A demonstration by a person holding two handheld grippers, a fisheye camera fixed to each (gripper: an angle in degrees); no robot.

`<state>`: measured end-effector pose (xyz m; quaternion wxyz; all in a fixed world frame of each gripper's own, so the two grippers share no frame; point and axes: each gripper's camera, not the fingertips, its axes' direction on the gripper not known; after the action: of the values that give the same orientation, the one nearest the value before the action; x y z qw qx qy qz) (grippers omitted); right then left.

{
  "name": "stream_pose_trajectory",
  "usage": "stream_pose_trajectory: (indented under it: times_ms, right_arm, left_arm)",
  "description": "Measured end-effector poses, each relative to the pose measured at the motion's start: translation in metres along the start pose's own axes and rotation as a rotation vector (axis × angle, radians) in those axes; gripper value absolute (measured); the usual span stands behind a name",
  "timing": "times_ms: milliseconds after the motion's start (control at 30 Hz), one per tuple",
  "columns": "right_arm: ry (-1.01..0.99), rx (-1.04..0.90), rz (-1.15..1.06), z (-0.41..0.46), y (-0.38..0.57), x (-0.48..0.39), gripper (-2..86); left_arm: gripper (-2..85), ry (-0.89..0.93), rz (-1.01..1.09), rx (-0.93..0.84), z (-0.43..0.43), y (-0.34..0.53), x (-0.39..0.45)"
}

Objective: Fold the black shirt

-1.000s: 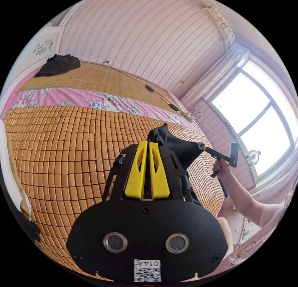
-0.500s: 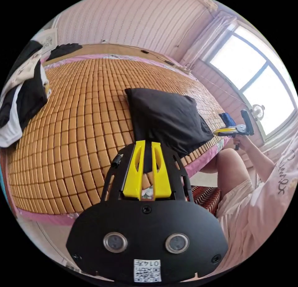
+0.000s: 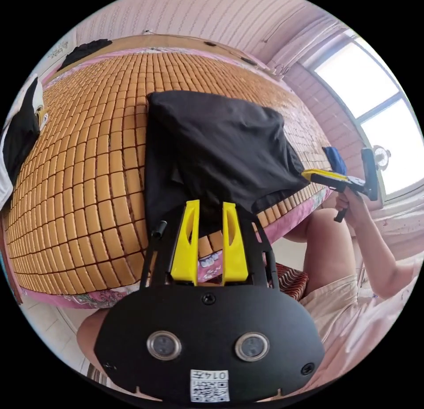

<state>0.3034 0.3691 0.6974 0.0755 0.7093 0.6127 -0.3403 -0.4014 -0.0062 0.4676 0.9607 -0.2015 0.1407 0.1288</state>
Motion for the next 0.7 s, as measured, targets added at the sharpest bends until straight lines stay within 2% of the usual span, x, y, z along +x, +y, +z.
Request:
stream_pose_trajectory:
  times_ms: [67, 200, 300, 433, 467, 567, 700]
  right_arm:
    - [0.038, -0.017, -0.016, 0.003, -0.004, -0.012, 3.4]
    - [-0.029, 0.045, -0.041, -0.017, -0.006, -0.033, 0.8]
    - [-0.034, 0.012, -0.061, -0.006, -0.009, -0.05, 0.3]
    - [0.022, -0.034, -0.057, 0.014, -0.021, -0.068, 0.0]
    - [0.026, -0.04, -0.05, 0.013, -0.026, -0.072, 0.0]
    - [0.054, -0.071, -0.069, 0.008, -0.038, -0.085, -0.1]
    - [0.175, -0.15, -0.127, 0.004, -0.056, -0.107, -0.2]
  left_arm:
    - [0.6, -0.034, 0.054, 0.044, -0.004, 0.004, 0.008]
    - [-0.7, -0.031, 0.055, 0.157, -0.036, 0.019, 0.012]
    - [-0.9, -0.054, 0.058, 0.129, -0.033, 0.029, 0.009]
    - [-1.0, -0.111, 0.038, -0.046, 0.02, 0.039, 0.007]
    - [-1.0, -0.111, 0.04, 0.021, 0.02, 0.046, 0.01]
    - [-1.0, -0.128, 0.026, 0.015, 0.022, 0.056, 0.014]
    - [-1.0, -0.1, 0.054, 0.122, 0.007, 0.068, 0.026]
